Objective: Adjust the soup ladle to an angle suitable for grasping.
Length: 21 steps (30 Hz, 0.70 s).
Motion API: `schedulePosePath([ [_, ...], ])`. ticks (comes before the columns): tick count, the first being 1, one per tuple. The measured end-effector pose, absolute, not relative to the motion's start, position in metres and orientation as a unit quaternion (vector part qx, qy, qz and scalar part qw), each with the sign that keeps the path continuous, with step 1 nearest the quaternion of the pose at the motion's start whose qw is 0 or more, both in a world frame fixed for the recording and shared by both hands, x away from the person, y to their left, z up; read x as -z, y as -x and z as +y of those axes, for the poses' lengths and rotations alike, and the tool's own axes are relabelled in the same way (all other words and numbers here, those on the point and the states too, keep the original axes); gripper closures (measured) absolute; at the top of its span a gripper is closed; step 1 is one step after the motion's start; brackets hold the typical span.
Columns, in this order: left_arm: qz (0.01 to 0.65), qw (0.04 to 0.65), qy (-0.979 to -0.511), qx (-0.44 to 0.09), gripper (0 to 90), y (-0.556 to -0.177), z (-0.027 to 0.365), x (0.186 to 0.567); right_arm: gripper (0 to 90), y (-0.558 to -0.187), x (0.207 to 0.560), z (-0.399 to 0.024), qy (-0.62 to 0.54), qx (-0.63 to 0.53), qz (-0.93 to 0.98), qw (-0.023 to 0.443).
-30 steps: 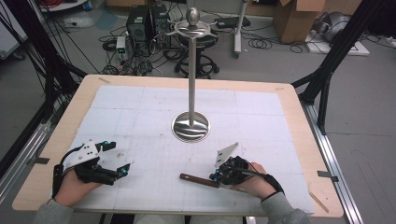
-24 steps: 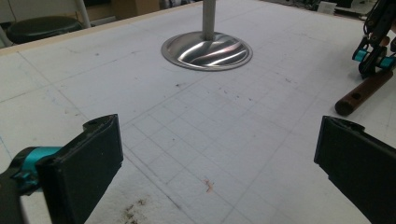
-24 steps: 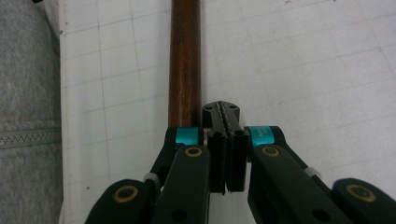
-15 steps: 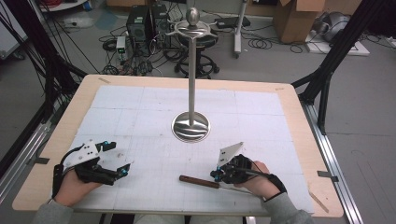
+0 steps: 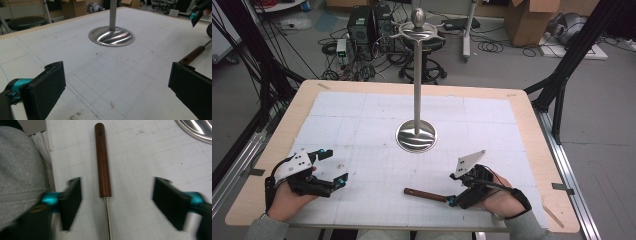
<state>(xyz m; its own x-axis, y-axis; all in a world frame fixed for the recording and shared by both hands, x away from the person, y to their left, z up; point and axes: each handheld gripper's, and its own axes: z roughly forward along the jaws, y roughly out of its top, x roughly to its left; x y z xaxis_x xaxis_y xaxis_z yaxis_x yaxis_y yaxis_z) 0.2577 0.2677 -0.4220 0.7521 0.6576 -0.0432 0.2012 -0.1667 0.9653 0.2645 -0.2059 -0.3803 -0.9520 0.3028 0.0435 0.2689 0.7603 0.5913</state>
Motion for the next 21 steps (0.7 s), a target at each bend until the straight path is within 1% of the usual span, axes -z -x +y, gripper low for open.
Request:
schedulePosePath([
  [3,0.290,0.578,-0.736,-0.198,1.7,-0.257,0.268,0.421,0.2,-0.262,0.381,-0.205,-0.156,-0.296,0.942,0.040],
  [8,0.289,0.577,-0.738,-0.197,1.7,-0.257,0.267,0.422,0.1,-0.257,0.382,-0.204,-0.138,-0.261,0.955,0.042],
  [15,0.288,0.573,-0.742,-0.196,1.7,-0.258,0.266,0.422,0.2,-0.255,0.388,-0.211,-0.132,-0.219,0.966,0.033],
  [17,0.287,0.572,-0.743,-0.196,1.7,-0.258,0.266,0.423,0.3,-0.255,0.390,-0.214,-0.131,-0.217,0.967,0.025],
  [21,0.288,0.573,-0.742,-0.196,1.7,-0.258,0.266,0.423,0.3,-0.255,0.396,-0.221,-0.131,-0.219,0.967,-0.011],
])
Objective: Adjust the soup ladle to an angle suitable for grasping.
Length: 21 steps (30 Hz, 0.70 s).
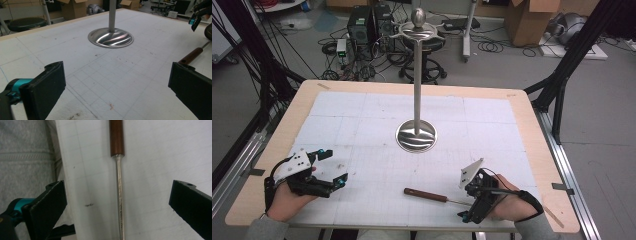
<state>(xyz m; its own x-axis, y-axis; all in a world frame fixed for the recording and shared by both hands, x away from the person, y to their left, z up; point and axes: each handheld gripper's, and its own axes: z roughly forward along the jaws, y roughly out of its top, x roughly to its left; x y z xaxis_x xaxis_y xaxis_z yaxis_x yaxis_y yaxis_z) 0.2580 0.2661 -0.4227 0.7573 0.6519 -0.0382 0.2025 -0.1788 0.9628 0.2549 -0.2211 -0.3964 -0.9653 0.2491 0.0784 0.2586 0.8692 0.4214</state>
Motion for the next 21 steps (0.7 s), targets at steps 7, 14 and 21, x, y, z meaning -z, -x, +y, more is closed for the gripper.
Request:
schedulePosePath([
  [7,0.288,0.571,-0.744,-0.195,1.7,-0.2584,0.2655,0.4232,2.1,-0.2529,0.3983,-0.2261,0.130,0.198,-0.972,-0.001],
  [14,0.287,0.568,-0.747,-0.193,1.7,-0.2598,0.2646,0.4239,3.7,-0.2503,0.3996,-0.2236,0.130,0.169,-0.977,-0.008],
  [21,0.286,0.568,-0.747,-0.193,1.7,-0.2597,0.2649,0.4238,6.6,-0.2505,0.4009,-0.2226,0.132,0.146,-0.980,-0.014],
])
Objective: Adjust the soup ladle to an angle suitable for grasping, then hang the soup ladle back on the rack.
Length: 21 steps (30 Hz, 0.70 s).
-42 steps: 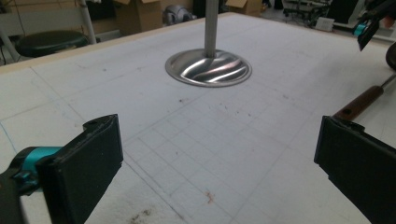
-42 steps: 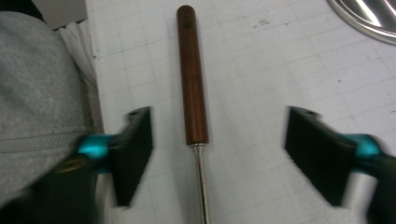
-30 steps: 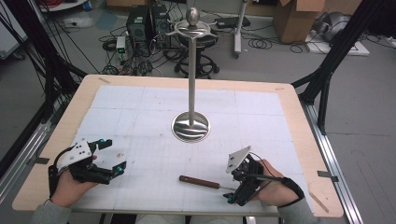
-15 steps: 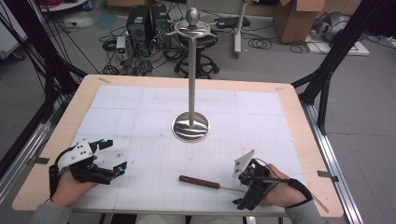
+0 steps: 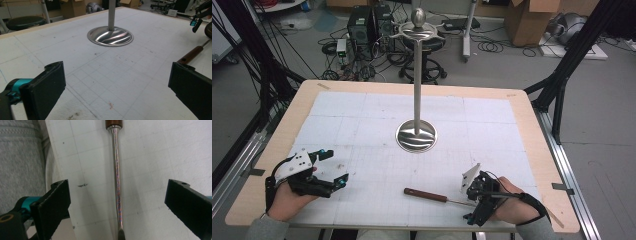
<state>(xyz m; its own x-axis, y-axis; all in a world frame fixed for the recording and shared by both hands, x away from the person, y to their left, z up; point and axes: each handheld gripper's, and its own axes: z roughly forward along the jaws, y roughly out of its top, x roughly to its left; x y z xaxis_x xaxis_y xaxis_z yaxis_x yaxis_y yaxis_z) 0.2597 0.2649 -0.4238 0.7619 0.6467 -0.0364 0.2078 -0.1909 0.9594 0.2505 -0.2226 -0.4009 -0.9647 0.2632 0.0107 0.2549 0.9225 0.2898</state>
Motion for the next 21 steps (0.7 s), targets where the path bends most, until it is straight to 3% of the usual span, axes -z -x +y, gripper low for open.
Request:
schedulePosePath([
  [10,0.286,0.566,-0.749,-0.193,1.7,-0.2611,0.2634,0.4242,21.9,-0.2492,0.4085,-0.2212,-0.125,-0.118,0.985,0.004],
  [21,0.285,0.573,-0.746,-0.187,1.7,-0.2608,0.2623,0.4238,50.8,-0.2486,0.4082,-0.2187,-0.113,-0.100,0.989,0.009],
])
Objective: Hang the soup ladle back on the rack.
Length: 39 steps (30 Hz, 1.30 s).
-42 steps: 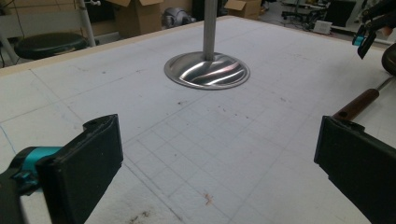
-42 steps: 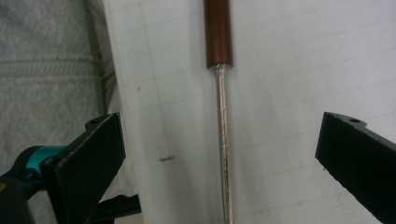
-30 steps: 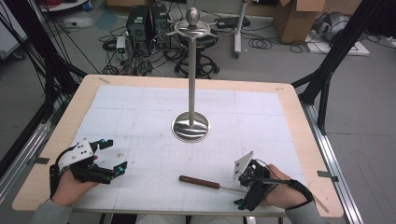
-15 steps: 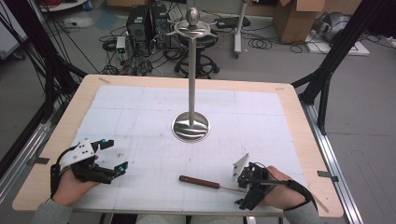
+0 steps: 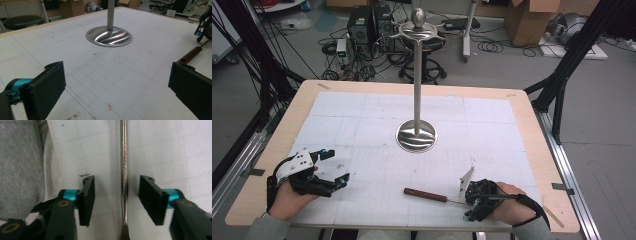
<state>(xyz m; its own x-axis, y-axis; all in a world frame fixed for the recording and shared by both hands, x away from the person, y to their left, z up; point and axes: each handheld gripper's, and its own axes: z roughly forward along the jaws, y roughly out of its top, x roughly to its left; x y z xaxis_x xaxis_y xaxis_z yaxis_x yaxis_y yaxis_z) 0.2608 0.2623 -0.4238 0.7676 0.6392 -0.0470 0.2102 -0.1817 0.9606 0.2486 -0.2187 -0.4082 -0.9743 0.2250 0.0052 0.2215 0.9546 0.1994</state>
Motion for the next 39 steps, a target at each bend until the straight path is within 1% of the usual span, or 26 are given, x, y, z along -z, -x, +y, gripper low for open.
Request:
schedulePosePath([
  [8,0.285,0.568,-0.750,-0.187,1.7,-0.261,0.262,0.425,62.8,-0.248,0.407,-0.222,-0.116,-0.083,0.990,0.015],
  [11,0.284,0.568,-0.750,-0.187,1.7,-0.261,0.262,0.424,72.5,-0.248,0.406,-0.224,-0.122,-0.078,0.989,0.018],
  [12,0.284,0.568,-0.750,-0.187,1.7,-0.261,0.262,0.424,74.0,-0.248,0.406,-0.225,-0.123,-0.080,0.989,0.017],
  [14,0.284,0.568,-0.750,-0.187,1.7,-0.261,0.262,0.424,82.0,-0.248,0.406,-0.226,-0.121,-0.081,0.989,0.017],
  [18,0.284,0.568,-0.750,-0.187,1.7,-0.261,0.262,0.425,83.9,-0.246,0.406,-0.224,-0.108,-0.074,0.991,0.029],
  [21,0.284,0.567,-0.750,-0.187,1.7,-0.261,0.262,0.425,84.3,-0.247,0.406,-0.224,-0.107,-0.073,0.991,0.029],
  [25,0.284,0.567,-0.750,-0.187,1.7,-0.261,0.262,0.425,84.5,-0.248,0.406,-0.227,-0.115,-0.087,0.989,0.020],
  [28,0.284,0.568,-0.750,-0.187,1.7,-0.261,0.262,0.424,84.5,-0.250,0.405,-0.229,-0.117,-0.112,0.987,-0.004],
  [30,0.285,0.568,-0.750,-0.187,1.7,-0.261,0.262,0.425,84.5,-0.250,0.404,-0.228,-0.117,-0.123,0.985,-0.003],
  [39,0.284,0.567,-0.750,-0.187,1.7,-0.261,0.262,0.425,84.5,-0.252,0.396,-0.230,-0.126,-0.173,0.976,0.036],
])
